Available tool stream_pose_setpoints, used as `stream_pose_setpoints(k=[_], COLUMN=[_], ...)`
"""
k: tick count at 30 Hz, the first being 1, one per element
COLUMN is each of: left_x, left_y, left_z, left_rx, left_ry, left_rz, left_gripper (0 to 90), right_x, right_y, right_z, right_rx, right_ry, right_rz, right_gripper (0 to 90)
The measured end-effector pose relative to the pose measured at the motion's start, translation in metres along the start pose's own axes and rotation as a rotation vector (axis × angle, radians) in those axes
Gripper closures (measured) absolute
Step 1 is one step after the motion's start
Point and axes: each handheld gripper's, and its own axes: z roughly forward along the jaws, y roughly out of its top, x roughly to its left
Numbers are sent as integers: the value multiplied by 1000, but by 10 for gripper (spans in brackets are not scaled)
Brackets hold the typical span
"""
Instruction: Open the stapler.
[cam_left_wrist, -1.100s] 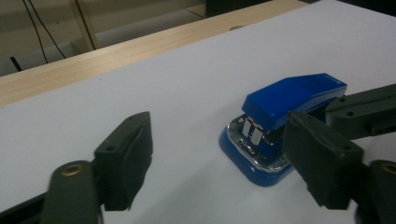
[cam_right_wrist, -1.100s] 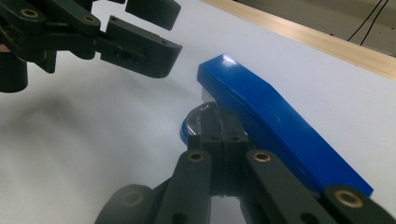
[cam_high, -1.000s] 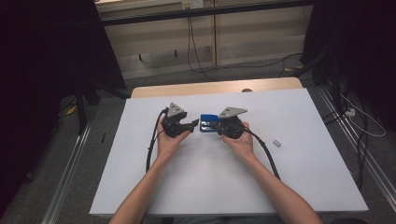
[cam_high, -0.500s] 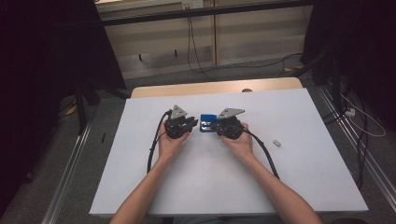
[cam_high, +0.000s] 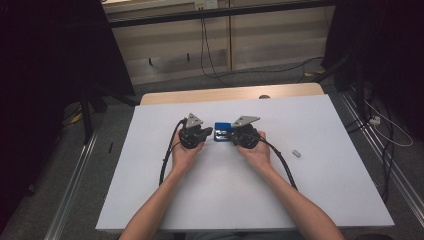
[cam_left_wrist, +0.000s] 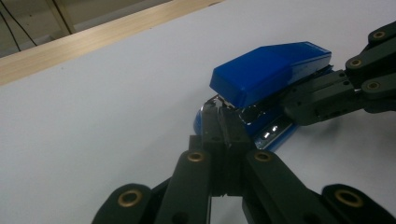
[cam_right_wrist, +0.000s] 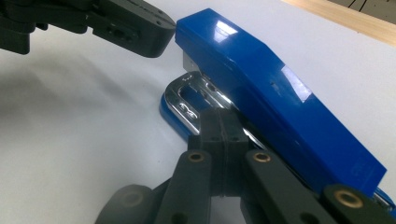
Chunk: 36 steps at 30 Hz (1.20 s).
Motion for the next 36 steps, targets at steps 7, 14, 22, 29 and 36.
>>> stream_pose_setpoints(k=[7, 14, 22, 29, 36], left_x=[0, -4, -5, -4, -5], left_y=[-3, -1, 1, 1, 4], left_z=[6, 11, 11, 12, 10], left_rx=[17, 27, 15, 11, -5], left_ry=[-2, -3, -3, 1, 5], left_rz=[-10, 2, 2, -1, -11], left_gripper=[900, 900, 900, 900, 900], right_x=[0, -1, 0, 0, 0], right_y=[0, 0, 0, 0, 0], right_z=[1, 1, 1, 1, 1], right_rx=[13, 13, 12, 11, 12], right_ry=[-4, -2, -8, -7, -7], right_rz=[-1, -5, -11, -8, -8], right_gripper=[900, 900, 900, 900, 900])
